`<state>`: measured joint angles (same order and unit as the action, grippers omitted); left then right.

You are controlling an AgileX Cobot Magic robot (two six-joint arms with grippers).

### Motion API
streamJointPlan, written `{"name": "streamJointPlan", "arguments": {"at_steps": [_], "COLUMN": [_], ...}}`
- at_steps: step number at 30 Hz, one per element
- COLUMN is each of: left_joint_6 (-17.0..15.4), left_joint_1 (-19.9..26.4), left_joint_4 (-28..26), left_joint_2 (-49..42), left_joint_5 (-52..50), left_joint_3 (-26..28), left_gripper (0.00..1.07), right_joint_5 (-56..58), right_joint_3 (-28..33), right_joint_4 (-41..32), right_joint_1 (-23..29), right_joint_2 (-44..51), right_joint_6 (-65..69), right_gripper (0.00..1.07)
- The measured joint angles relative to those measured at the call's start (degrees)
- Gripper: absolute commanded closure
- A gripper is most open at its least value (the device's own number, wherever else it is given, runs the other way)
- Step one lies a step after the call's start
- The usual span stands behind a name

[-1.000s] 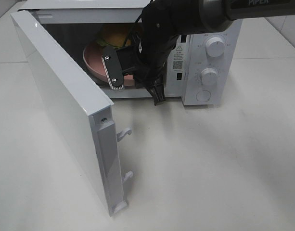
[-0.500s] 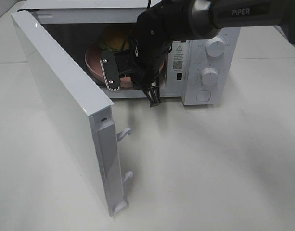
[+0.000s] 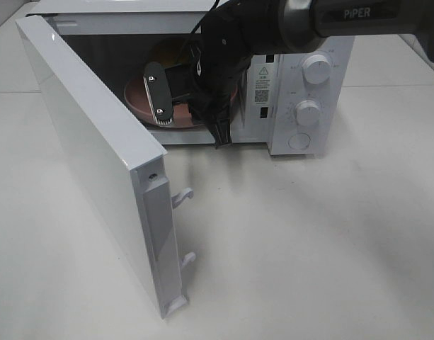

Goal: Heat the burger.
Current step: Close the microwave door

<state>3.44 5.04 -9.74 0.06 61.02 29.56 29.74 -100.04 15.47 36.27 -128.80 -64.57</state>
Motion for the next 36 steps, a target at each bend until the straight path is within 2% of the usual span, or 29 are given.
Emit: {"name": "streamJointPlan", "arguments": {"at_steps": [3,17,19,25,27,30,32,33,35,36], "left_joint_6": [0.0,0.0,0.0,0.0,0.0,0.0,0.0,0.0,0.0,0.0], "left_joint_1": [0.0,0.0,0.0,0.0,0.0,0.0,0.0,0.0,0.0,0.0], "left_joint_4": [0.0,0.0,0.0,0.0,0.0,0.0,0.0,0.0,0.0,0.0], "left_joint_2": [0.0,0.0,0.0,0.0,0.0,0.0,0.0,0.0,0.0,0.0], "left_joint_5": [0.0,0.0,0.0,0.0,0.0,0.0,0.0,0.0,0.0,0.0], "left_joint_3": [0.0,0.0,0.0,0.0,0.0,0.0,0.0,0.0,0.0,0.0], "left_gripper": [0.06,0.06,0.06,0.06,0.06,0.06,0.06,0.06,0.06,0.06], "right_joint_5": [0.0,-0.57,-1.78,-4.13,-7.05,-7.62,-9.4,-9.4,-10.54,-10.54], "right_joint_3": [0.0,0.92,4.01,6.53,8.14,8.42,10.03,10.03,11.8,11.8], "right_joint_4": [0.0,-0.11,-0.23,-0.17,-0.17,-0.17,-0.11,-0.11,-0.11,-0.11], "right_joint_1": [0.0,0.0,0.0,0.0,0.0,0.0,0.0,0.0,0.0,0.0], "right_joint_2": [0.0,0.63,2.29,3.67,5.39,5.79,6.82,6.82,7.39,7.39], "right_joint_6": [0.46,2.92,2.92,2.92,3.44,3.9,6.42,6.42,8.71,8.71], "right_gripper": [0.73,0.72,0.72,0.71,0.65,0.62,0.51,0.51,0.4,0.4]}}
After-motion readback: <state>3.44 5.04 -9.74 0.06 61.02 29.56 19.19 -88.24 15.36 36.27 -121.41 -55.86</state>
